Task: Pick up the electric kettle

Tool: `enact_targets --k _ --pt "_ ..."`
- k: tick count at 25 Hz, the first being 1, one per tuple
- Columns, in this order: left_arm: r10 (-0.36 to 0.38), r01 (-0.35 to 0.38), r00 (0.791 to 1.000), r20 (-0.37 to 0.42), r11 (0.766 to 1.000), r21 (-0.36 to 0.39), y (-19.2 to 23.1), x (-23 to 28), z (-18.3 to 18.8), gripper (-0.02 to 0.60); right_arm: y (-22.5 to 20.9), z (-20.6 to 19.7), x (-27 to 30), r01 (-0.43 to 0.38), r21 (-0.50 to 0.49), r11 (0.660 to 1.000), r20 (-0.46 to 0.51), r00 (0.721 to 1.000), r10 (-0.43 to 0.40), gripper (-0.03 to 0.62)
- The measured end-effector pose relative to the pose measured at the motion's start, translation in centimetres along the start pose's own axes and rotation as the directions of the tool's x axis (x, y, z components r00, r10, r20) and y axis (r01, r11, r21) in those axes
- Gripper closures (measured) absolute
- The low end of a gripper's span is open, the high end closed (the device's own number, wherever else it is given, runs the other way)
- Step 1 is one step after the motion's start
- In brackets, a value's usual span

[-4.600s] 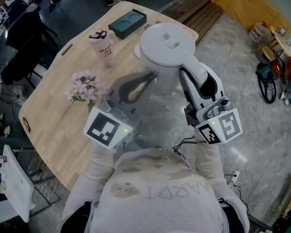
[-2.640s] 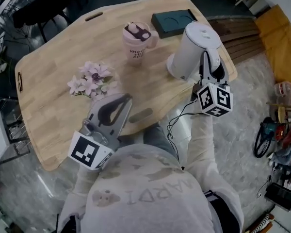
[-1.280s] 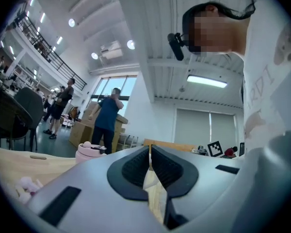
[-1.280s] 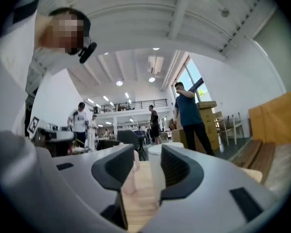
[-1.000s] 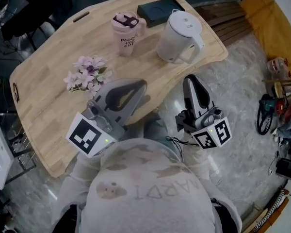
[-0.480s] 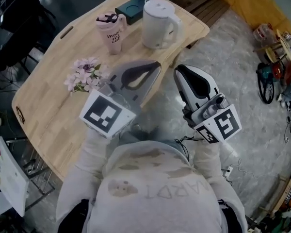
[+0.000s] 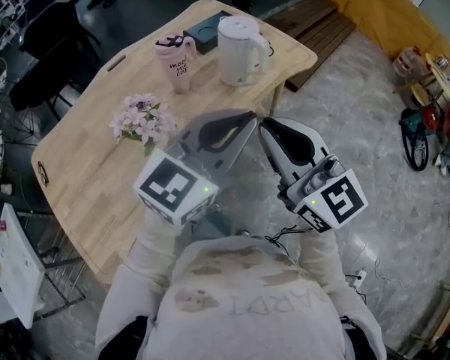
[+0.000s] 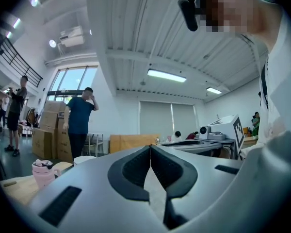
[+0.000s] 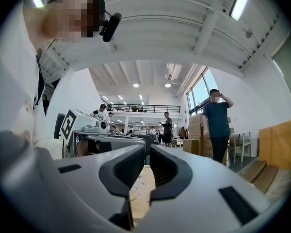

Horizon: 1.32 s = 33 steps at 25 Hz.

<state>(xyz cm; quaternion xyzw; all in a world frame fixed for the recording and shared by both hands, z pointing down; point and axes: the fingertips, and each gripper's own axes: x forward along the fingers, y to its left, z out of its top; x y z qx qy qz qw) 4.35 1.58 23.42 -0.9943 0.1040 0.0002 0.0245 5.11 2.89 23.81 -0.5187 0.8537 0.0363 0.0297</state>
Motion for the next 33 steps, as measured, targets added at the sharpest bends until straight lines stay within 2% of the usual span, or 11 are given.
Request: enact_targets --k 6,9,15,21,26,33 --pt "0.048 -0.048 0.998 -0.043 0.999 0.010 -4.5 -1.0 0.0 0.568 1.7 0.9 -4.4 -0.019 0.040 0.999 0.050 0.999 0.017 0.551" --pt "0.062 -0.061 0.997 -0.049 0.998 0.014 -6.1 -1.5 -0.1 0.568 2.5 1.1 -6.2 -0.017 0.030 0.999 0.060 0.998 0.016 0.551" --pt "0.036 -0.036 0.999 -0.040 0.999 -0.004 -7.8 -1.2 0.2 0.568 3.4 1.3 -7.9 -0.006 0.009 1.000 0.052 0.999 0.006 0.551" --pt "-0.010 0.009 0.999 -0.035 1.000 -0.019 -8.1 -0.2 0.4 0.568 3.1 1.9 -8.4 0.029 0.001 1.000 0.053 0.998 -0.029 0.551" --pt "-0.029 0.029 0.999 -0.036 1.000 -0.003 -7.7 -0.7 0.6 0.568 3.3 2.0 -7.8 0.050 -0.004 0.999 0.058 0.997 -0.049 0.551" --pt "-0.034 0.034 0.999 -0.021 0.999 -0.021 -6.2 -1.1 1.1 0.568 3.4 2.1 -6.2 0.050 0.019 0.999 0.052 0.997 -0.051 0.551"
